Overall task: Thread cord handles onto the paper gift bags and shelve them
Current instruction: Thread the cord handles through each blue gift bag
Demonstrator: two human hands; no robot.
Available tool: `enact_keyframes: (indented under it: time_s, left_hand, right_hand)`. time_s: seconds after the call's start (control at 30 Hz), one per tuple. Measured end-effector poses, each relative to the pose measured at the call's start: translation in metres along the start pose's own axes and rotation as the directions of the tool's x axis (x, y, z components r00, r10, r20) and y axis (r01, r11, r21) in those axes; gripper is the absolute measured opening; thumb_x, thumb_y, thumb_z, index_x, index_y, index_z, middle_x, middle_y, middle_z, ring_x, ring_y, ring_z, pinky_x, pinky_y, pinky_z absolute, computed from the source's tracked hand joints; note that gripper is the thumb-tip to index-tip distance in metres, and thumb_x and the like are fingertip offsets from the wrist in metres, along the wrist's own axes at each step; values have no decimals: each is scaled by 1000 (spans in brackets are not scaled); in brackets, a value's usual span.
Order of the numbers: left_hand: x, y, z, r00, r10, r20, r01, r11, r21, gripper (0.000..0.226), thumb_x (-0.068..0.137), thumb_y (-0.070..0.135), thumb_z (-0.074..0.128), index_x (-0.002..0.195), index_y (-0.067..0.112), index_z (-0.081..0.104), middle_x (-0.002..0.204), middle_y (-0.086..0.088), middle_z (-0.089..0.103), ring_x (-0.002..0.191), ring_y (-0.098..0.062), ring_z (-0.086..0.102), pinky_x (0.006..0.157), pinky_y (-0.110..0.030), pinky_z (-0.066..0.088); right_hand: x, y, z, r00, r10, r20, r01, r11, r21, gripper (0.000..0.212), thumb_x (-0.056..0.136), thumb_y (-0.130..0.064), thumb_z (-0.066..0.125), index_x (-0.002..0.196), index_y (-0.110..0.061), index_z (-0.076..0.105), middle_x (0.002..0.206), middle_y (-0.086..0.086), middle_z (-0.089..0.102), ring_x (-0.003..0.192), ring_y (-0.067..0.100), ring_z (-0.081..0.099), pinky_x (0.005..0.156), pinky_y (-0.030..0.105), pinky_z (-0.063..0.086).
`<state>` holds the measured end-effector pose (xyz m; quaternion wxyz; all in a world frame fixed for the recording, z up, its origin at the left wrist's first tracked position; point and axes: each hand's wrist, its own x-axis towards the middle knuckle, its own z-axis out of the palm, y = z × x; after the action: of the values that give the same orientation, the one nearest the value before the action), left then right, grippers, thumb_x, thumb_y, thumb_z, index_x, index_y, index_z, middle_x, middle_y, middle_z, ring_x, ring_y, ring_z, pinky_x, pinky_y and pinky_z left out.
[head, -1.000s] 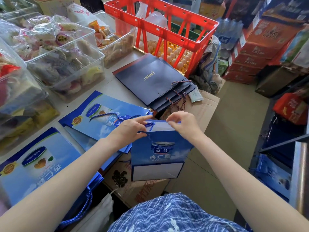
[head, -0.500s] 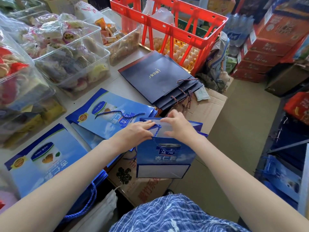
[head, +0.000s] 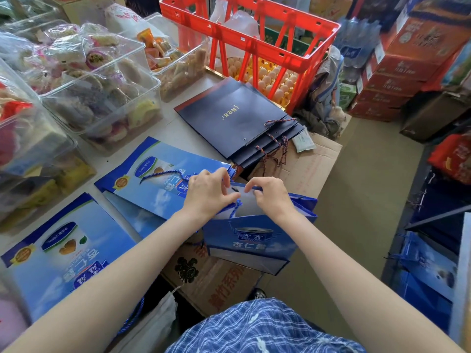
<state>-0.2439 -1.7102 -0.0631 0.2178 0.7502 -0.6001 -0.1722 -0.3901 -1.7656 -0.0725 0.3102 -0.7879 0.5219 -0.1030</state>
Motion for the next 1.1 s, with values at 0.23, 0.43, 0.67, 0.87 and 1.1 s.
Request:
enact_keyframes:
  time_s: [0.23,0.43,0.67,0.87,1.1]
  left_hand:
    - [4,-2,-5,927,-184,327,296,893,-338,28,78,11,62,95,32,64,110,-10,62,86,-19,59,81,-38,53]
    - [-5,-1,-11,896,-153,417,355,812,-464,42,75,5,63,107,33,64,106,-10,67,92,-21,63,82,-39,56]
    - [-9,-6,-11,893,-126,433,341,816,-466,49,55,30,61,97,54,65,97,-20,66,81,-19,53,81,-46,52]
    - [-6,-5,-10,901,-178,397,373,786,-493,44,77,6,60,111,33,67,101,-9,70,85,-20,64,85,-38,55]
    - [-1,-6,-11,958,-136,254,219,916,-336,19,80,13,65,95,22,72,112,-2,58,104,-14,53,89,-23,39]
  right_hand:
    - [-6,2,-5,999,3,-54,-2,1000,27,20,92,-6,55,95,-17,71,113,12,64,84,19,57,69,24,41]
    - [0,-2,-6,978,-188,-95,162,960,-226,20,79,-30,73,95,-18,72,103,4,46,103,21,37,87,33,33]
    - [5,-8,18,936,-255,-244,202,954,-224,20,62,-17,83,69,-6,69,88,15,54,86,35,51,73,40,35]
    - [8,-12,21,954,-206,-217,167,968,-186,12,75,-15,73,77,-3,71,99,11,52,99,27,45,80,37,35]
    - [4,-11,-21,994,9,-109,42,890,453,15,76,-9,75,70,-15,64,74,-7,55,68,3,53,66,22,44]
